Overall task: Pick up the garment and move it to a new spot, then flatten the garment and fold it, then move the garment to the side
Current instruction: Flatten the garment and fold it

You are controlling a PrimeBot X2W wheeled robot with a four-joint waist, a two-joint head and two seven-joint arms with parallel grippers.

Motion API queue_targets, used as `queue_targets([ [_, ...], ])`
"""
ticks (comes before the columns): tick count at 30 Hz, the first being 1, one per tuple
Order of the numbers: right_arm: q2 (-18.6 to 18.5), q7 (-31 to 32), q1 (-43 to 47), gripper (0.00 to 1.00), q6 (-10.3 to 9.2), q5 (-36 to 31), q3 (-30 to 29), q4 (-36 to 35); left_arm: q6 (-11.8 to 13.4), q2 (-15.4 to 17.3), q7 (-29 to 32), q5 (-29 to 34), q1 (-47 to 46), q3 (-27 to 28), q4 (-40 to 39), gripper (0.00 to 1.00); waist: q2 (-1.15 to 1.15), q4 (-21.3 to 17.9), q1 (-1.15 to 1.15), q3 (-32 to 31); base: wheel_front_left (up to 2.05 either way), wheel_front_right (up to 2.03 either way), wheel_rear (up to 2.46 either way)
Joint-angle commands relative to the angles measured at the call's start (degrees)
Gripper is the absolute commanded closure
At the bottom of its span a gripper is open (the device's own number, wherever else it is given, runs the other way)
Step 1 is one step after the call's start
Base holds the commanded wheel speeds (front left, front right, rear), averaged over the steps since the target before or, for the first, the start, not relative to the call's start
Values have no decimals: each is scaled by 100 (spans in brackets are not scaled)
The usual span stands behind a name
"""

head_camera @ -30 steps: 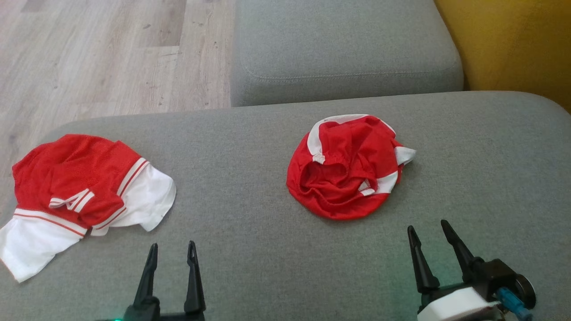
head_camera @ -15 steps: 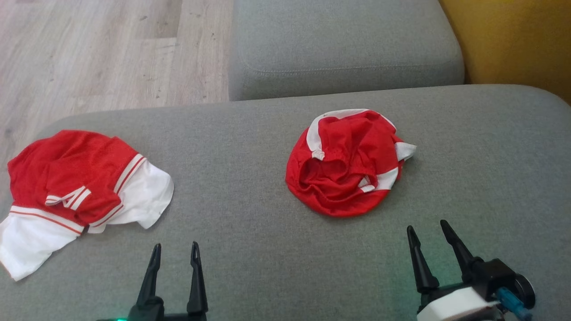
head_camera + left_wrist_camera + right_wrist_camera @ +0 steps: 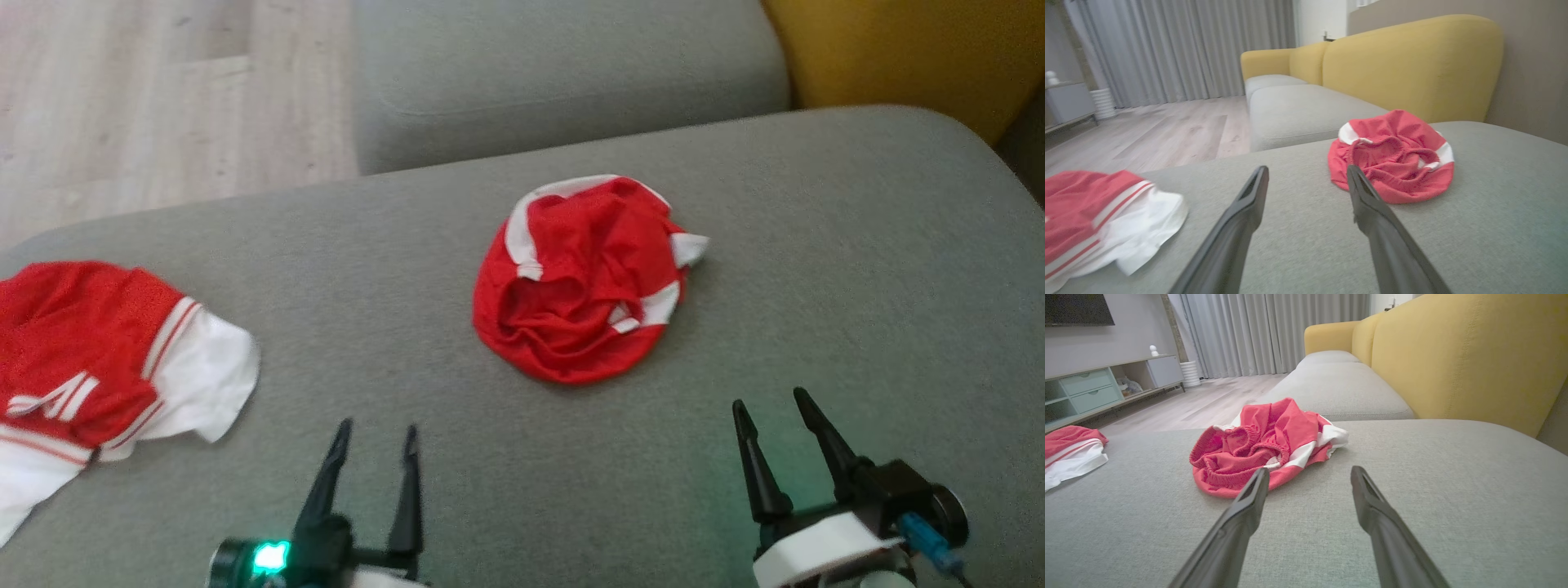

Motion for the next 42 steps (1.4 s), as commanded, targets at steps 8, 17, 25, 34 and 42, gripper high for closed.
queue_targets([
  [8,-19,-22,-700,0,-4,17,299,-347,-333,-13,-30,685,-1775,-776,967,0,0,-840,0,811,0,0,0],
  [17,-19,-22,-1043,0,-4,180,469,-394,-306,-13,72,835,-3404,-1637,2534,0,0,-1410,0,1340,0,0,0],
  [25,-19,-22,-1136,0,-4,302,559,-396,-27,-13,446,825,-4275,-2146,3559,0,0,-1838,0,1522,0,0,0],
  [34,-19,-22,-1116,0,-4,363,581,-405,280,-13,411,698,-4692,-2234,4214,0,0,-2071,0,1584,0,0,0],
  [42,-19,-22,-1070,0,-4,319,514,-386,303,-13,234,362,-4671,-2310,4327,15,0,-2013,0,1524,0,0,0],
])
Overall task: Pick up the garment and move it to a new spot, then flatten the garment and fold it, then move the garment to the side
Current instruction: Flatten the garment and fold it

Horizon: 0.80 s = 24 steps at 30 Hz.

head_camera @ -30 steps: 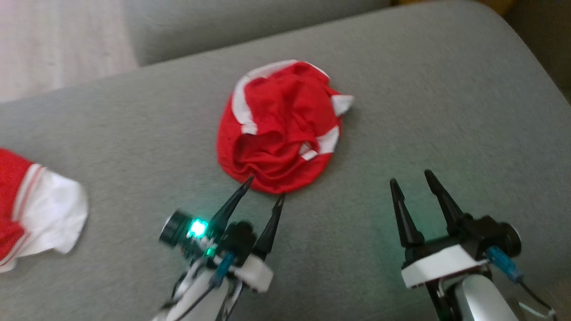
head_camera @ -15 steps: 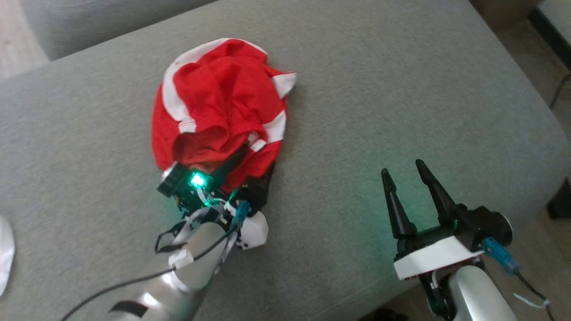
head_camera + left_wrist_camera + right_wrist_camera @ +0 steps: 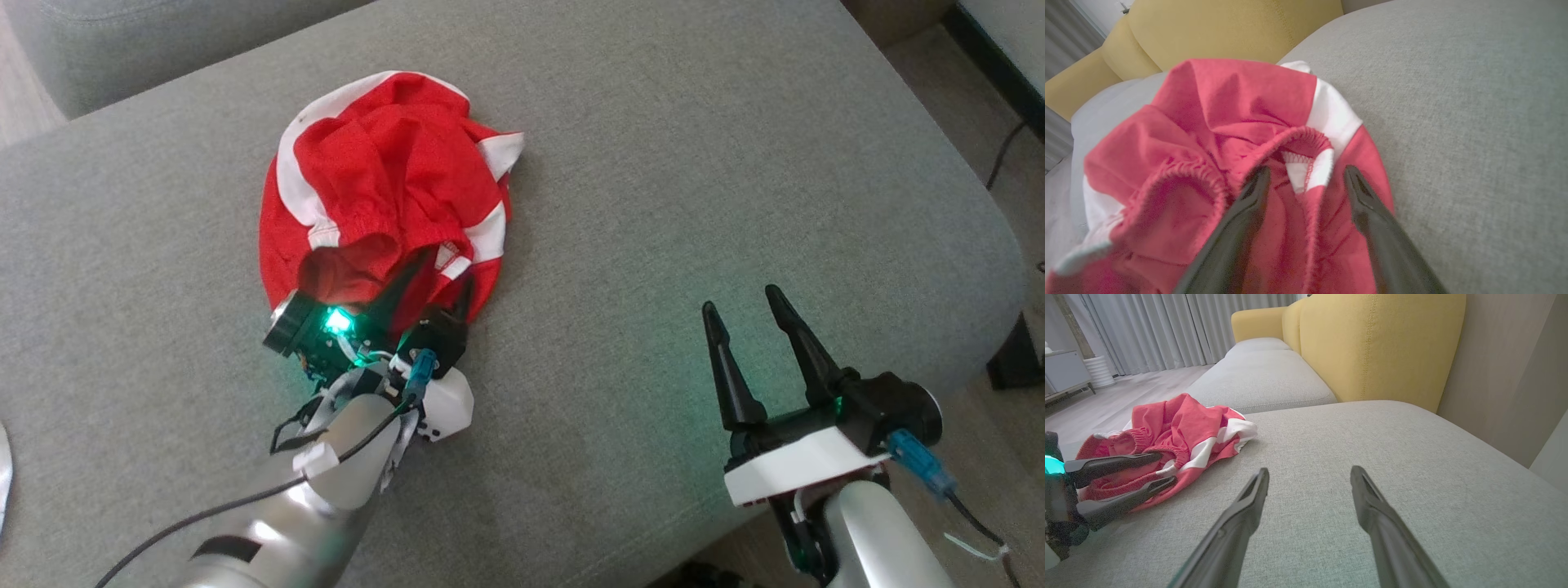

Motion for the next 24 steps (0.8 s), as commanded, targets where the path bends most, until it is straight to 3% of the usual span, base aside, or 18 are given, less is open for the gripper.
queue_targets([
  [1,-19,-22,-65,0,-4,0,103,-160,13,26,-82,-78,-162,76,-159,28,0,18,0,-37,0,0,0],
  [2,-19,-22,-58,0,-4,-6,111,-156,-8,26,-104,-139,-143,60,-180,49,0,24,0,-54,0,0,0],
  [4,-19,-22,-50,0,-4,-12,136,-151,-32,26,-123,-213,-120,1,-161,68,0,25,0,-83,0,0,0],
  [6,-19,-22,-52,0,-4,-13,161,-145,-29,26,-141,-276,-118,-42,-130,100,0,19,0,-98,0,0,0],
  [14,-19,-22,-16,0,-4,-46,160,-134,-244,26,-250,-645,-118,-163,-278,100,0,34,0,-157,0,0,0],
  [24,-19,-22,131,0,-4,-14,194,-99,-1123,26,-315,-1712,-516,-64,-1436,100,0,94,0,-513,0,0,0],
])
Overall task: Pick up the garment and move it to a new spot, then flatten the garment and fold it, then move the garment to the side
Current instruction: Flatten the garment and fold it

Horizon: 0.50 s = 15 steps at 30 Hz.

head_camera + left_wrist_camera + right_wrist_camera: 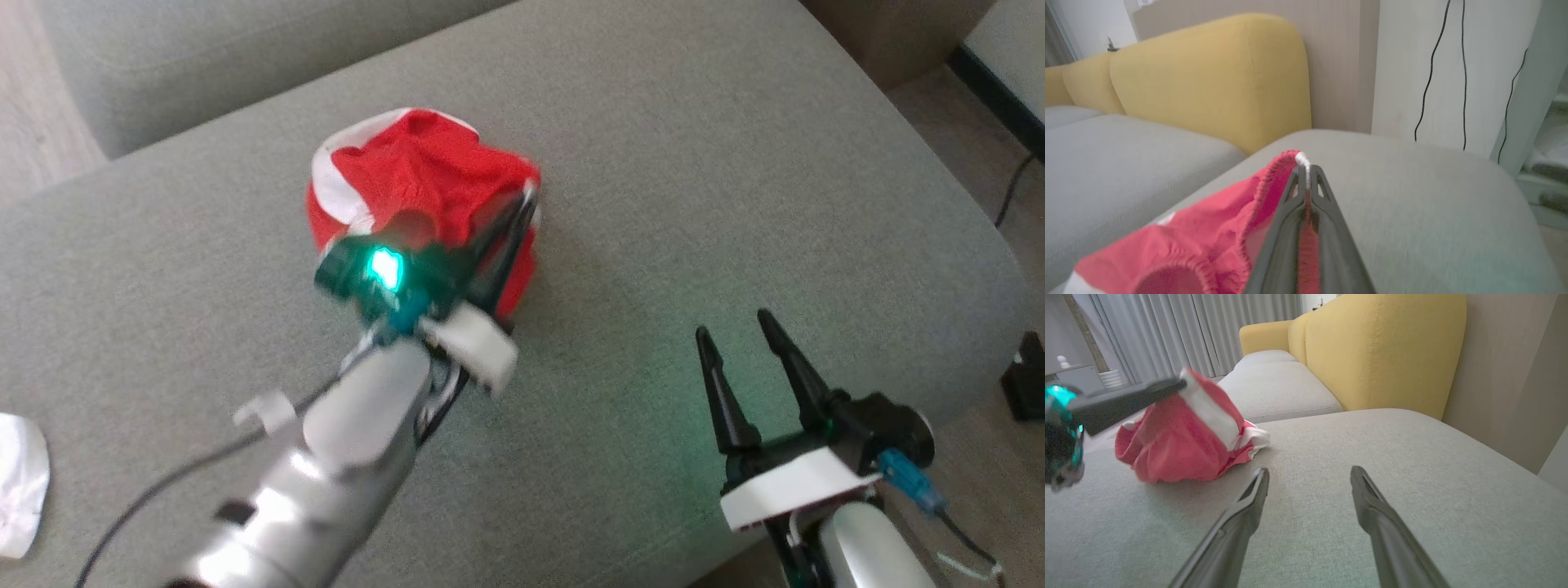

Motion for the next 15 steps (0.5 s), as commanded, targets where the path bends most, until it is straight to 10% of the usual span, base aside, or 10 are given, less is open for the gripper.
queue_targets([
  [1,-19,-22,28,0,-4,8,138,-146,-94,27,-64,-137,-526,239,-375,100,0,47,0,-109,0,0,0],
  [15,-19,-22,211,0,-4,-44,-101,-210,-332,712,703,-1445,-353,1090,-2428,100,0,1024,0,-426,0,0,0],
])
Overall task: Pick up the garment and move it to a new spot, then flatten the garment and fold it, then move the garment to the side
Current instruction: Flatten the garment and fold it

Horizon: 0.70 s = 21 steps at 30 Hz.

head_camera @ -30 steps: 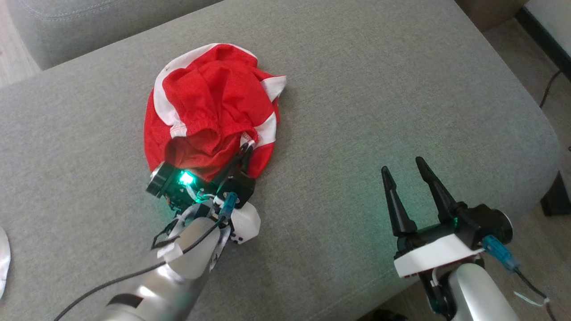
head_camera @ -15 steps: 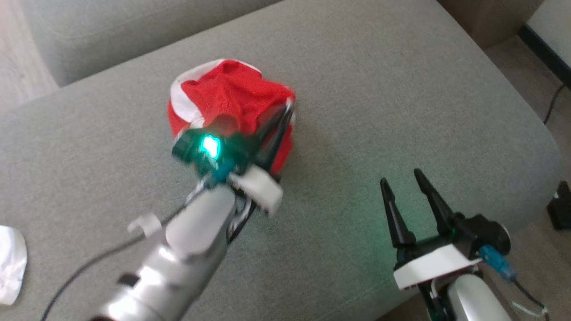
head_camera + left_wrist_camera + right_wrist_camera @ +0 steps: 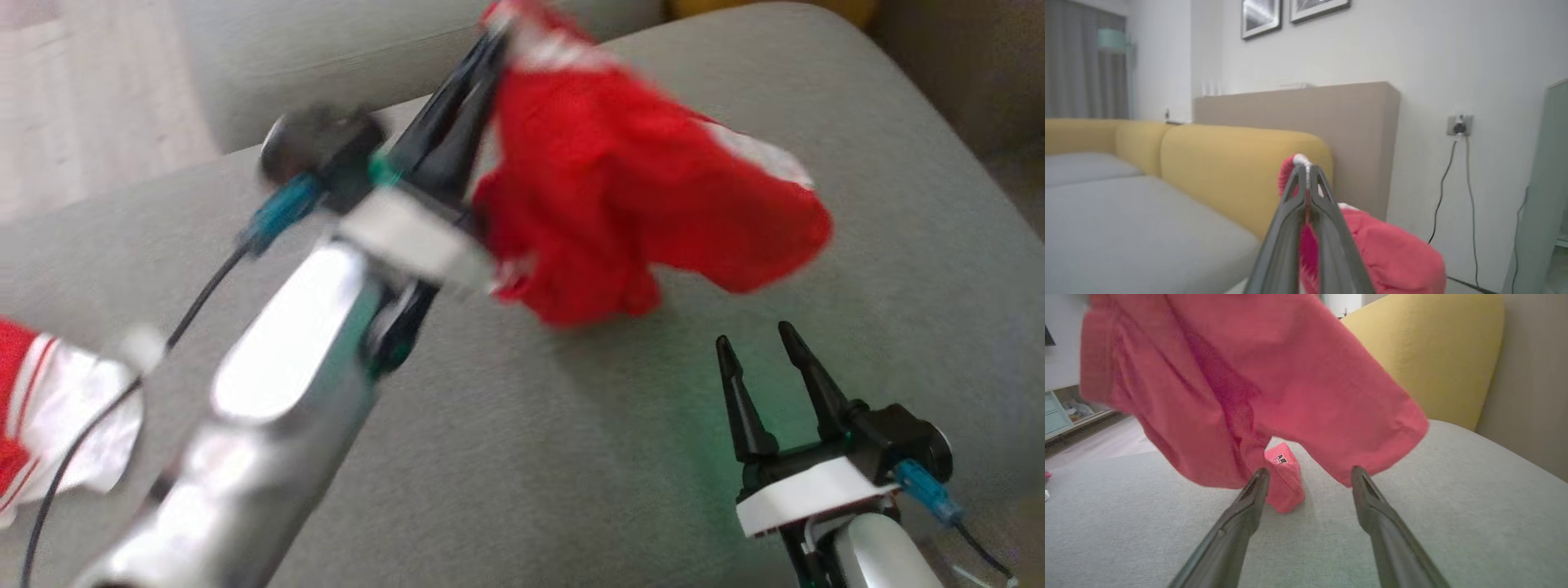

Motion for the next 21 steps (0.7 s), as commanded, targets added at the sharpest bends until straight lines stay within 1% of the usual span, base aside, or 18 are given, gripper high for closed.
queue_targets([
  [1,-17,-22,-54,0,-4,-37,95,-196,98,368,87,-104,266,296,-200,100,0,308,1,50,0,0,0],
  [5,-17,-22,-86,0,-4,6,21,-182,276,788,124,-269,1009,475,-226,100,0,619,1,184,0,0,0],
  [9,-17,-22,-165,0,-4,106,-84,-132,331,1023,69,-385,1426,593,-226,100,0,873,1,360,0,0,0],
  [15,-17,-22,-519,0,-4,755,-333,283,342,1187,-7,-424,1588,657,-273,100,0,1120,1,538,0,0,0],
  [18,-17,-22,-784,0,-4,831,-412,458,347,1212,-18,-410,1571,657,-295,100,0,1171,1,594,0,0,0],
  [21,-17,-22,-1261,0,-4,1076,-482,855,357,1205,3,-389,1522,624,-338,100,0,1242,1,689,0,0,0],
])
